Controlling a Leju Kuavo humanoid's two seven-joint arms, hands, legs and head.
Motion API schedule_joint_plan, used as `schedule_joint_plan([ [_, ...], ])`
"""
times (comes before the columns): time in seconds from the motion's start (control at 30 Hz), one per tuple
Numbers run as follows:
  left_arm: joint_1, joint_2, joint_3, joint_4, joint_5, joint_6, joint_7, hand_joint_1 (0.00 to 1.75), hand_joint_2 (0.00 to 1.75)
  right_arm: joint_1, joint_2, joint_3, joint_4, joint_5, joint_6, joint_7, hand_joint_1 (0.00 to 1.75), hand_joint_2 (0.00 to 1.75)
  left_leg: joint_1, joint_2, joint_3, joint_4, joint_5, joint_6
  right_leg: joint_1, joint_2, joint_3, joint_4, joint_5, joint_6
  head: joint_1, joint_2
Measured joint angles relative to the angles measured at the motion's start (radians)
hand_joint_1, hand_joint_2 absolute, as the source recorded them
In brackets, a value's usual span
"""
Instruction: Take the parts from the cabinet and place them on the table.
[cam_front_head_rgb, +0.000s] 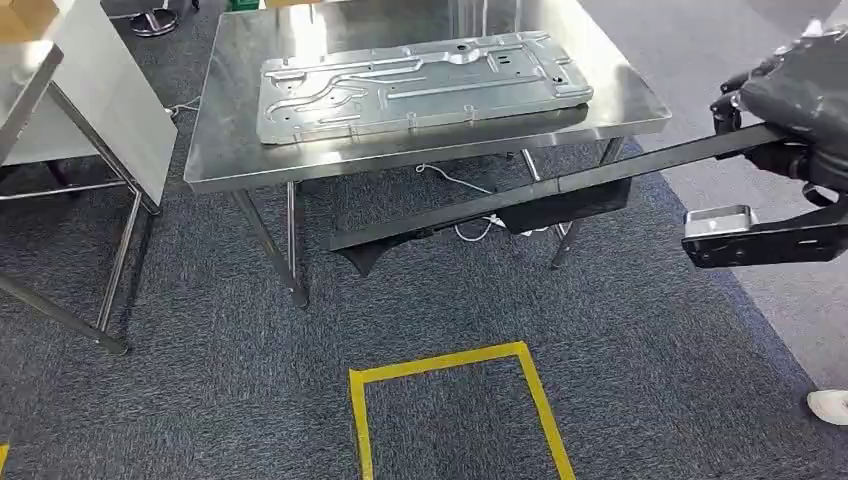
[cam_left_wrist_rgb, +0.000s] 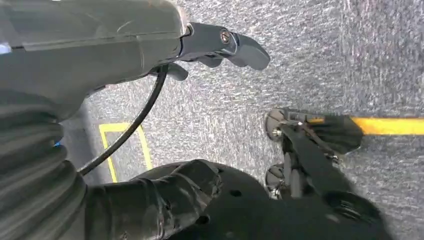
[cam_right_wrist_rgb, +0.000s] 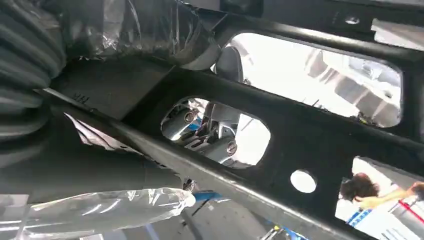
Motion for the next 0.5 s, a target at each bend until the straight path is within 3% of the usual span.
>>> schedule_joint_plan([
  [0.1,0.0,0.0,0.001,0.0,0.0,-0.001,0.003,0.0,1.75,0.006,0.0,-0.014,0.007,-0.002,0.003,0.0,1.75,1.75,-0.003,-0.005,-0.002,-0.003,0.006,0.006,-0.001,-0.002,0.004,-0.012,0.007,0.019,0.0,0.0],
  [0.13,0.0,0.0,0.001,0.0,0.0,-0.001,0.003,0.0,1.75,0.008,0.0,-0.017,0.01,-0.002,0.004,0.0,1.75,1.75,0.004,-0.005,0.004,-0.019,0.014,0.015,-0.001,-0.003,0.006,-0.014,0.007,0.026,0.0,0.0],
  [0.17,0.0,0.0,0.002,0.0,0.0,-0.001,0.004,0.0,1.75,0.009,0.001,-0.021,0.012,-0.002,0.005,0.0,1.75,1.75,0.008,-0.003,0.011,-0.031,0.021,0.019,-0.002,-0.001,0.003,0.003,-0.004,0.027,0.001,0.0],
  [0.2,0.0,0.0,0.003,0.0,0.0,-0.001,0.005,0.0,1.75,0.009,0.001,-0.024,0.013,-0.002,0.006,0.0,1.75,1.75,0.008,-0.003,0.012,-0.034,0.023,0.025,-0.002,-0.001,-0.017,0.043,-0.037,0.025,0.001,0.0],
  [0.27,0.0,0.0,0.007,0.0,0.0,-0.001,0.007,0.0,1.75,0.016,0.001,-0.032,0.015,-0.002,0.014,0.0,1.75,1.75,0.006,-0.003,0.011,-0.032,0.022,0.029,0.0,0.002,-0.087,0.191,-0.113,0.029,0.001,0.0],
  [0.3,0.0,0.0,0.008,0.0,0.0,-0.001,0.008,0.0,1.75,0.025,0.001,-0.035,0.018,-0.002,0.021,0.0,1.75,1.75,0.004,-0.003,0.011,-0.031,0.02,0.031,0.0,0.003,-0.12,0.259,-0.134,0.032,0.001,0.0],
  [0.33,0.0,0.0,0.008,0.0,0.0,-0.001,0.009,0.0,1.75,0.034,0.001,-0.04,0.019,-0.001,0.028,0.0,1.75,1.75,0.002,-0.003,0.011,-0.029,0.02,0.032,0.0,0.002,-0.135,0.285,-0.131,0.034,0.001,0.0],
  [0.37,0.0,0.0,0.008,0.0,0.0,-0.001,0.009,0.0,1.75,0.042,0.001,-0.043,0.021,0.001,0.034,0.0,1.75,1.75,0.002,-0.004,0.012,-0.027,0.017,0.032,0.0,0.002,-0.125,0.261,-0.104,0.033,0.001,0.0],
  [0.4,0.0,0.0,0.008,0.0,0.0,-0.001,0.009,0.0,1.75,0.047,0.001,-0.048,0.022,0.002,0.036,0.0,1.75,1.75,0.002,-0.006,0.014,-0.023,0.015,0.031,0.0,0.002,-0.097,0.202,-0.063,0.032,0.001,0.0],
  [0.47,0.0,0.0,0.009,0.0,0.0,-0.001,0.009,0.0,1.75,0.05,0.001,-0.064,0.024,0.002,0.036,-0.001,1.75,1.75,0.002,-0.011,0.015,-0.01,0.004,0.026,-0.001,0.003,-0.007,0.014,0.016,0.028,0.001,0.0],
  [0.5,0.0,0.0,0.009,0.0,0.0,-0.001,0.009,0.0,1.75,0.056,0.002,-0.071,0.025,0.002,0.035,-0.001,1.75,1.75,-0.003,-0.012,0.01,-0.007,0.001,0.021,0.002,0.004,-0.003,0.014,-0.004,0.024,0.001,0.0],
])
